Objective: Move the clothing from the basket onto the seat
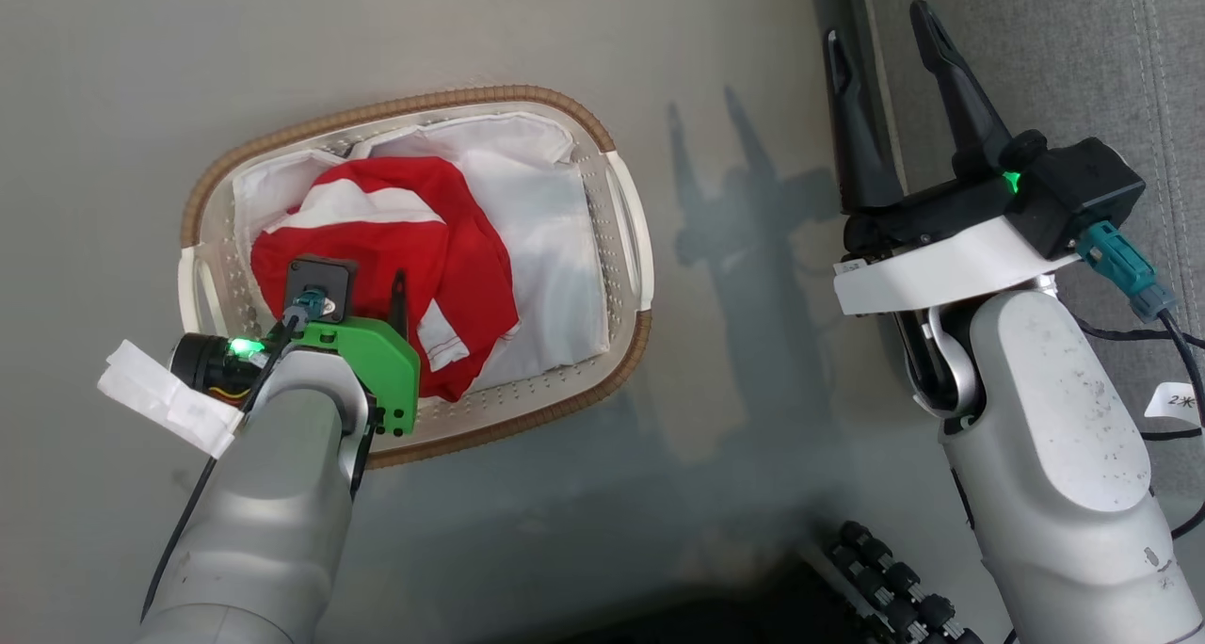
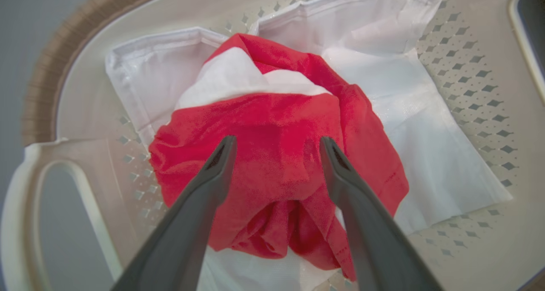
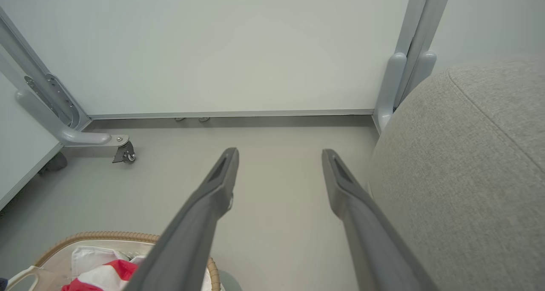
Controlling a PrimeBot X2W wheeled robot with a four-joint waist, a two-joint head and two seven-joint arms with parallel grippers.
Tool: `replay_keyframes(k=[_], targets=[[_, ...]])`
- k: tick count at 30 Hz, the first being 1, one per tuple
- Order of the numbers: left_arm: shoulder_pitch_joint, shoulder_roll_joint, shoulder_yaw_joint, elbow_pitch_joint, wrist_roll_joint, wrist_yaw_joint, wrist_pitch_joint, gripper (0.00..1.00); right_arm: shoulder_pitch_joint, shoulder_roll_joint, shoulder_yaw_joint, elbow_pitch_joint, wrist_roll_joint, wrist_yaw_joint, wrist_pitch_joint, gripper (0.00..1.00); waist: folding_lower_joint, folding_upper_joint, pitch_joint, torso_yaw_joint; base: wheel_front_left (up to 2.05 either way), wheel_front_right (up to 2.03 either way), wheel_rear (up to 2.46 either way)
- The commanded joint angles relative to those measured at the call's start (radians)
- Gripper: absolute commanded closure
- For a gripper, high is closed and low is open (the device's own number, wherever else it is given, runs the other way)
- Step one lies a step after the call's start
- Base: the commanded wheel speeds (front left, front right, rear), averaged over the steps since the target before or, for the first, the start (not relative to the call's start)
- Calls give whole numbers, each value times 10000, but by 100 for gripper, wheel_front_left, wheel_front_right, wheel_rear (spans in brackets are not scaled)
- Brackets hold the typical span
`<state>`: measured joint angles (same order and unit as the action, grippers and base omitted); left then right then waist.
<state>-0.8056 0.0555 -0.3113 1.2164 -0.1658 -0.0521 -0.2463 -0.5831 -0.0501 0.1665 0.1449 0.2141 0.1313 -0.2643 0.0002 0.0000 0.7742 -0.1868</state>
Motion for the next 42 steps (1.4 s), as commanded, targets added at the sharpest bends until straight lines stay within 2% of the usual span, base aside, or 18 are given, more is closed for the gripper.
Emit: replay_keyframes(k=[1,7,17,22,23,24,25,26,33,42], targets=[[-253,135,-34,139,79,72,93,0,-82,-28,15,-53,80,-10,0,0,-2,0,421,-271,0,0,0],[-466,208,-173,539,80,123,523,0,-213,-29,91,-109,192,-10,0,0,-2,0,644,-407,0,0,0],[-849,627,-770,706,580,807,1566,0,-398,-27,162,-435,360,-10,0,0,-2,0,1138,-741,0,0,0],[-1033,708,-987,736,717,965,2026,0,-397,-29,159,-488,439,-10,0,0,-2,0,1349,-796,0,0,0],[-1059,724,-1015,736,738,970,2101,14,-396,-27,171,-493,463,-10,0,0,-2,0,1376,-807,0,0,0],[-1092,741,-1053,739,748,976,2183,47,-391,-27,188,-503,483,-10,0,0,-2,0,1405,-818,0,0,0],[-1110,760,-1105,743,778,960,2258,65,-386,-27,203,-511,500,-10,0,0,-2,0,1426,-827,0,0,0],[-1118,775,-1137,742,768,953,2325,100,-385,-29,206,-517,514,-10,0,0,-2,0,1446,-835,0,0,0],[-1128,754,-1186,752,608,980,2511,100,-418,-29,112,-421,576,-10,0,0,-2,0,1453,-814,0,0,0],[-697,477,-1076,736,180,758,1190,100,-202,-29,-65,-216,583,-10,0,0,-2,0,638,-698,0,0,0]])
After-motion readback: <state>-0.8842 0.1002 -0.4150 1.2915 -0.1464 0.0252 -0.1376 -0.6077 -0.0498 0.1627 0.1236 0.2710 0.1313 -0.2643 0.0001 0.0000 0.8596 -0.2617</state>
